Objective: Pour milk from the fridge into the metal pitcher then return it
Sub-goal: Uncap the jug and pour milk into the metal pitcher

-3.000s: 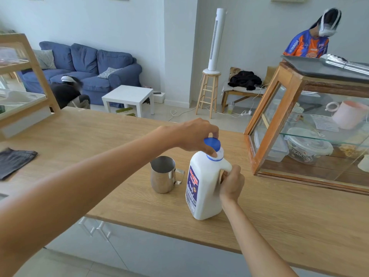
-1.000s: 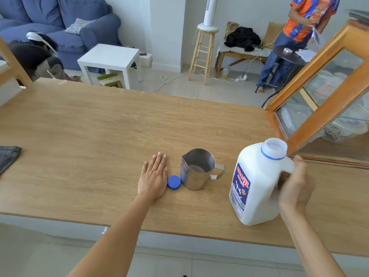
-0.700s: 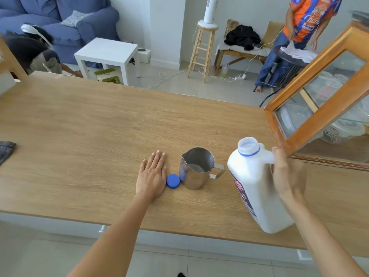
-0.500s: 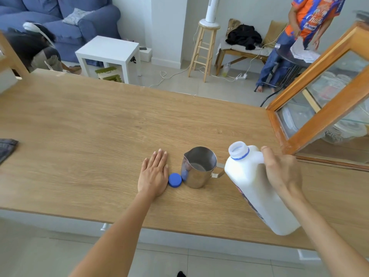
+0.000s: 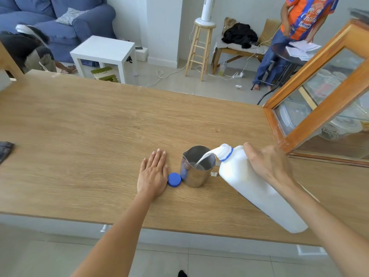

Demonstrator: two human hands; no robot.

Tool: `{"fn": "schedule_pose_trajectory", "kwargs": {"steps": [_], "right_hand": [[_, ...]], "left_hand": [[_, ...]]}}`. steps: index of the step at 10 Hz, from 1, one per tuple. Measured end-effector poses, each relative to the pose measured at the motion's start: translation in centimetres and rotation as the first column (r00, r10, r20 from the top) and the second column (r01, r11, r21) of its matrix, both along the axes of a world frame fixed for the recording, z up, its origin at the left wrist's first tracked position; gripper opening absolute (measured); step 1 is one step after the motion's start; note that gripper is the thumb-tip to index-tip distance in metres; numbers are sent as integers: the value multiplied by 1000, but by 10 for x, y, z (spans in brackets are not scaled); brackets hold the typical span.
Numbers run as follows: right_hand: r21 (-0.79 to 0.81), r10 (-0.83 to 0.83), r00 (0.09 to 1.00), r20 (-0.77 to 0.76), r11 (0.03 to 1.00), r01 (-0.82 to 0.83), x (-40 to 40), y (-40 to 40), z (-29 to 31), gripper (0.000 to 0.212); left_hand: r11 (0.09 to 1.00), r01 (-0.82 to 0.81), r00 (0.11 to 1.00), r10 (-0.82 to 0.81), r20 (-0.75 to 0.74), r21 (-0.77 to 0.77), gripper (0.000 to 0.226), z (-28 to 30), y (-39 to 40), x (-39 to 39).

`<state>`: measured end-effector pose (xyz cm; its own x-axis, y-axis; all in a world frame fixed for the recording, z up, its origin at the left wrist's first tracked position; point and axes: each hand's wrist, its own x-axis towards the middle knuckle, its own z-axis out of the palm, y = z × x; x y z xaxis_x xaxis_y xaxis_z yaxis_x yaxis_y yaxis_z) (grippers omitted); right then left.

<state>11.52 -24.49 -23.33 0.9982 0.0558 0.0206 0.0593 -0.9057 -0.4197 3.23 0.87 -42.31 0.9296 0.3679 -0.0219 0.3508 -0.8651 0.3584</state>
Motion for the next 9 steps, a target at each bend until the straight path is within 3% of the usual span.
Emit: {"fn": "schedule_pose_trajectory", "kwargs": {"steps": [9], "right_hand": [[-94, 5, 999, -49, 996, -10, 1, 1, 5, 52]], "left_hand": [[1000, -10, 1000, 10, 28, 0, 54, -2, 1, 1]]}}
